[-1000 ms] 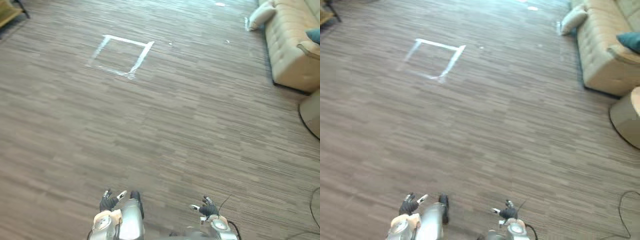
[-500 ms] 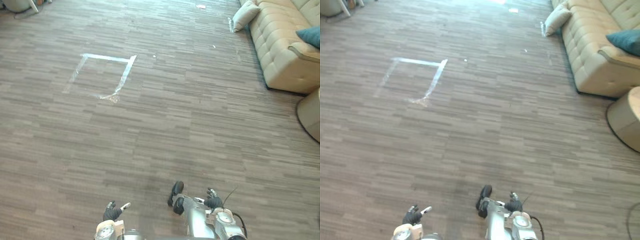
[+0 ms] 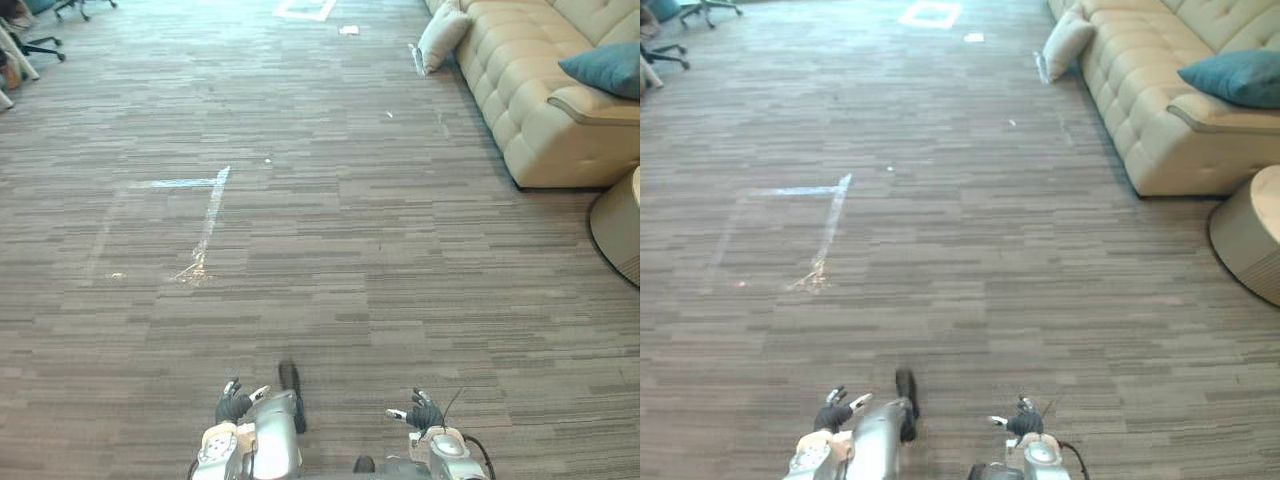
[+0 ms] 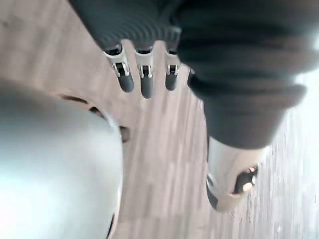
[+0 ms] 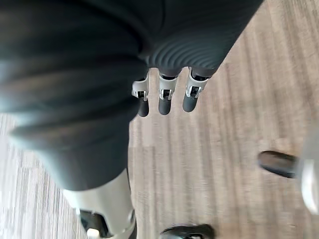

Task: Pick up cushions and gather them together orderly.

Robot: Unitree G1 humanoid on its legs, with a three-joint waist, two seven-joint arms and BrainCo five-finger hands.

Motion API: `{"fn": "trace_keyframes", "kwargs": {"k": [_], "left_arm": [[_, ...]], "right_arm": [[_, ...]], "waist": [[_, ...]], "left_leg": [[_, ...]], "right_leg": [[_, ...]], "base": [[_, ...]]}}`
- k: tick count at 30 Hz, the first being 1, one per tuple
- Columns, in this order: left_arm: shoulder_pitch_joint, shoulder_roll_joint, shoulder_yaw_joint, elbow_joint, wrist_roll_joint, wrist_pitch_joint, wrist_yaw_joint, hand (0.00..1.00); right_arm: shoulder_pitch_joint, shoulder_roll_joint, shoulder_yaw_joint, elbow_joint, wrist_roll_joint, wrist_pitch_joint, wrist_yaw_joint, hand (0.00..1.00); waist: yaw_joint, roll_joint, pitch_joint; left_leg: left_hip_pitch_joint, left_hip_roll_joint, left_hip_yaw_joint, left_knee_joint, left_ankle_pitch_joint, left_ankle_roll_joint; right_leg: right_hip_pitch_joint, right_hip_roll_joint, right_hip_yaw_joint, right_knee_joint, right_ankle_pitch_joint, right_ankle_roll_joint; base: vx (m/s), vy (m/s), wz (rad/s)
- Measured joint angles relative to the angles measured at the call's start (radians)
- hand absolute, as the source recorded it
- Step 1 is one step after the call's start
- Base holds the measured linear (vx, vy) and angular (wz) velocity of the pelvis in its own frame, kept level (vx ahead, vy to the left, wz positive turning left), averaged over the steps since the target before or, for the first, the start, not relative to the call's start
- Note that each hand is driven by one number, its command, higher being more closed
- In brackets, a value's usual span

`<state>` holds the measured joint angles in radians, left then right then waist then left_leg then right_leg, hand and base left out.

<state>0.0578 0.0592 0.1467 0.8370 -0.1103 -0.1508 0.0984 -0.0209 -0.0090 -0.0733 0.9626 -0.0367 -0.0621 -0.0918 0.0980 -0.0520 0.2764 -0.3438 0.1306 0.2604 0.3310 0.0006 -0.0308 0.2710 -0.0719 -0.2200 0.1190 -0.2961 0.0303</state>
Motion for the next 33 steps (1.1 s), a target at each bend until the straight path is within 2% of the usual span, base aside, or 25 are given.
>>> {"fn": "trace_keyframes", "kwargs": {"k": [1,2,3,4,5,7,9,12,14,15,16,18,19,20,21,22,23,24,25,28,29,30,31,32,33], "left_arm": [[-0.003,0.000,0.009,-0.002,-0.001,-0.001,0.000,0.00],[-0.007,0.004,0.030,0.004,-0.001,0.000,0.005,0.00],[-0.007,0.009,0.030,0.017,-0.003,0.004,0.008,0.00],[-0.007,0.010,0.029,0.021,-0.003,0.006,0.011,0.00],[-0.003,0.014,0.028,0.036,-0.003,0.012,0.015,0.00],[0.018,0.016,0.028,0.049,-0.004,0.014,0.018,0.00],[0.034,0.018,0.019,0.060,-0.004,0.015,0.022,0.00],[0.026,0.016,-0.011,0.081,0.000,0.028,0.022,0.00],[0.027,0.008,-0.020,0.087,0.004,0.030,0.022,0.00],[0.036,0.007,-0.016,0.092,0.012,0.029,0.022,0.00],[0.034,0.004,-0.016,0.100,0.014,0.029,0.022,0.00],[0.032,-0.026,-0.026,0.118,0.031,0.027,0.013,0.00],[0.029,-0.034,-0.022,0.118,0.030,0.026,0.011,0.00],[0.020,-0.042,-0.014,0.123,0.032,0.028,0.010,0.00],[0.019,-0.047,-0.013,0.115,0.031,0.027,0.007,0.00],[0.020,-0.046,-0.012,0.115,0.031,0.027,0.007,0.00],[0.018,-0.031,-0.008,0.099,0.031,0.026,0.007,0.00],[0.017,-0.012,-0.009,0.073,0.030,0.022,0.006,0.00],[0.016,-0.011,-0.009,0.071,0.030,0.021,0.006,0.00],[0.004,-0.007,-0.008,0.032,0.026,0.004,0.005,0.00],[-0.003,-0.007,-0.005,0.021,0.019,0.004,0.005,0.00],[-0.002,-0.009,-0.007,0.017,0.009,0.004,0.006,0.00],[-0.002,-0.011,-0.006,0.016,0.004,0.004,0.005,0.00],[-0.009,-0.013,-0.004,0.016,-0.009,0.002,0.007,0.00],[-0.022,0.000,-0.004,0.017,-0.008,0.004,0.007,0.00]], "right_arm": [[0.000,0.003,0.000,0.000,0.000,-0.001,0.000,0.00],[0.004,0.012,0.003,0.001,0.000,-0.001,0.000,0.00],[0.003,0.015,0.007,0.001,-0.001,0.000,0.002,0.00],[0.005,0.014,0.007,0.001,-0.001,0.000,0.002,0.00],[0.015,0.012,0.007,0.001,-0.001,0.001,0.004,0.00],[0.010,0.006,0.008,-0.010,-0.001,-0.002,0.006,0.00],[0.003,0.006,0.009,-0.030,-0.001,-0.006,0.007,0.00],[-0.017,-0.014,0.008,-0.052,-0.001,-0.009,0.010,0.00],[-0.005,-0.040,0.007,-0.053,-0.001,-0.007,0.009,0.00],[0.012,-0.043,-0.001,-0.076,0.009,-0.009,0.010,0.00],[0.011,-0.047,0.000,-0.082,0.007,-0.009,0.010,0.00],[0.005,-0.065,-0.002,-0.089,-0.003,-0.007,0.012,0.00],[0.003,-0.072,-0.001,-0.093,-0.003,-0.007,0.014,0.00],[0.006,-0.070,0.000,-0.095,-0.003,-0.005,0.016,0.00],[0.018,-0.068,-0.001,-0.093,-0.002,0.003,0.013,0.00],[0.020,-0.066,0.000,-0.093,-0.001,0.003,0.013,0.00],[0.024,-0.047,0.000,-0.082,0.001,0.003,0.011,0.00],[0.020,-0.030,0.002,-0.073,0.010,0.004,0.010,0.00],[0.020,-0.030,0.003,-0.072,0.010,0.003,0.010,0.00],[0.006,-0.033,0.007,-0.041,0.010,0.004,0.010,0.00],[-0.002,-0.030,-0.001,-0.029,0.010,0.006,0.006,0.00],[-0.002,-0.030,-0.001,-0.023,0.010,0.005,0.001,0.00],[-0.004,-0.032,-0.001,-0.020,0.010,0.004,0.000,0.00],[-0.009,-0.026,0.000,0.003,0.012,0.003,-0.007,0.00],[-0.018,-0.012,0.006,0.006,0.014,0.002,-0.006,0.00]], "waist": [[0.001,-0.008,0.001],[0.003,-0.033,0.001],[0.000,-0.049,-0.001],[-0.004,-0.050,0.000],[-0.014,-0.044,0.004],[-0.032,-0.024,0.009],[-0.052,-0.015,0.006],[-0.064,0.005,0.018],[-0.079,0.014,0.024],[-0.092,0.009,0.015],[-0.098,0.019,0.010],[-0.096,0.077,-0.022],[-0.096,0.086,-0.019],[-0.096,0.109,-0.015],[-0.093,0.125,-0.007],[-0.092,0.126,-0.007],[-0.084,0.109,0.004],[-0.074,0.075,0.006],[-0.073,0.073,0.006],[-0.036,0.062,0.011],[-0.029,0.050,0.021],[-0.022,0.047,0.023],[-0.017,0.050,0.023],[0.004,0.036,0.021],[0.003,0.008,0.021]], "left_leg": [[-0.007,-0.001,0.002,0.042,-0.034,0.024],[0.016,-0.015,0.022,0.103,-0.117,0.030],[0.065,-0.032,0.044,0.116,-0.166,0.044],[0.093,-0.039,0.046,0.116,-0.192,0.051],[0.183,-0.053,0.048,0.107,-0.247,0.058],[0.305,-0.060,0.052,0.056,-0.287,0.062],[0.421,-0.064,0.060,-0.023,-0.296,0.051],[0.549,-0.063,0.051,-0.123,-0.300,0.046],[0.638,-0.060,0.017,-0.158,-0.317,0.015],[0.690,-0.055,-0.026,-0.145,-0.355,-0.049],[0.698,-0.045,-0.038,-0.137,-0.362,-0.060],[0.622,0.023,-0.087,0.082,-0.327,-0.083],[0.587,0.038,-0.098,0.182,-0.287,-0.086],[0.502,0.083,-0.120,0.395,-0.152,-0.090],[0.372,0.186,-0.075,0.722,-0.118,-0.086],[0.364,0.194,-0.069,0.742,-0.126,-0.079],[0.300,0.226,-0.015,0.852,-0.187,-0.044],[0.198,0.215,0.041,0.821,-0.234,-0.032],[0.188,0.213,0.045,0.814,-0.238,-0.033],[0.025,0.153,0.097,0.501,-0.270,-0.034],[-0.006,0.096,0.084,0.291,-0.230,-0.044],[0.005,0.043,0.066,-0.012,-0.111,-0.058],[0.006,0.033,0.055,-0.070,-0.048,-0.057],[0.014,0.012,0.040,-0.067,0.083,0.015],[-0.001,-0.003,0.047,-0.041,0.043,0.020]], "right_leg": [[-0.015,-0.012,0.009,0.049,-0.007,0.013],[-0.084,-0.063,0.026,0.271,-0.017,0.036],[-0.181,-0.120,0.038,0.525,0.044,0.077],[-0.220,-0.144,0.041,0.636,0.082,0.085],[-0.300,-0.188,0.028,0.857,0.096,0.072],[-0.369,-0.209,-0.016,0.953,0.065,0.015],[-0.467,-0.206,-0.070,0.910,0.039,0.001],[-0.603,-0.155,-0.161,0.546,0.056,-0.007],[-0.604,-0.063,-0.175,0.106,0.233,0.000],[-0.608,-0.040,-0.114,0.111,0.366,-0.090],[-0.625,-0.040,-0.096,0.165,0.389,-0.110],[-0.665,-0.031,-0.108,0.359,0.234,-0.115],[-0.650,-0.031,-0.116,0.381,0.202,-0.118],[-0.590,-0.020,-0.132,0.378,0.153,-0.123],[-0.459,0.024,-0.145,0.318,0.108,-0.127],[-0.448,0.026,-0.146,0.312,0.105,-0.127],[-0.337,0.035,-0.144,0.256,0.082,-0.122],[-0.219,0.038,-0.138,0.154,0.073,-0.109],[-0.211,0.038,-0.137,0.146,0.072,-0.107],[-0.094,0.030,-0.104,0.037,0.064,-0.070],[-0.045,0.009,-0.096,0.009,0.051,-0.045],[0.006,-0.005,-0.087,-0.026,0.035,-0.017],[0.018,-0.001,-0.078,-0.037,0.029,-0.007],[0.053,-0.013,-0.042,-0.062,0.016,0.011],[0.050,-0.034,-0.041,-0.062,0.023,0.005]], "base": [[0.65,0.238,-0.36],[0.75,0.317,-0.24],[0.61,0.261,-0.19],[0.74,0.268,-0.08],[0.51,0.142,-0.02],[0.70,0.150,-0.04],[0.64,0.086,0.01],[0.66,-0.002,0.18],[0.78,-0.105,0.70],[0.76,-0.134,0.81],[0.77,-0.158,0.51],[0.74,-0.187,0.11],[0.72,-0.212,0.17],[0.85,-0.207,0.24],[0.70,-0.159,0.21],[0.69,-0.121,0.15],[0.64,-0.110,0.07],[0.64,-0.110,0.07],[0.71,-0.085,-0.11],[0.59,0.043,-0.39],[0.63,0.174,-0.36],[0.77,0.223,-0.38],[0.65,0.228,-0.57],[0.51,0.192,-0.39],[0.62,0.237,-0.35]]}}
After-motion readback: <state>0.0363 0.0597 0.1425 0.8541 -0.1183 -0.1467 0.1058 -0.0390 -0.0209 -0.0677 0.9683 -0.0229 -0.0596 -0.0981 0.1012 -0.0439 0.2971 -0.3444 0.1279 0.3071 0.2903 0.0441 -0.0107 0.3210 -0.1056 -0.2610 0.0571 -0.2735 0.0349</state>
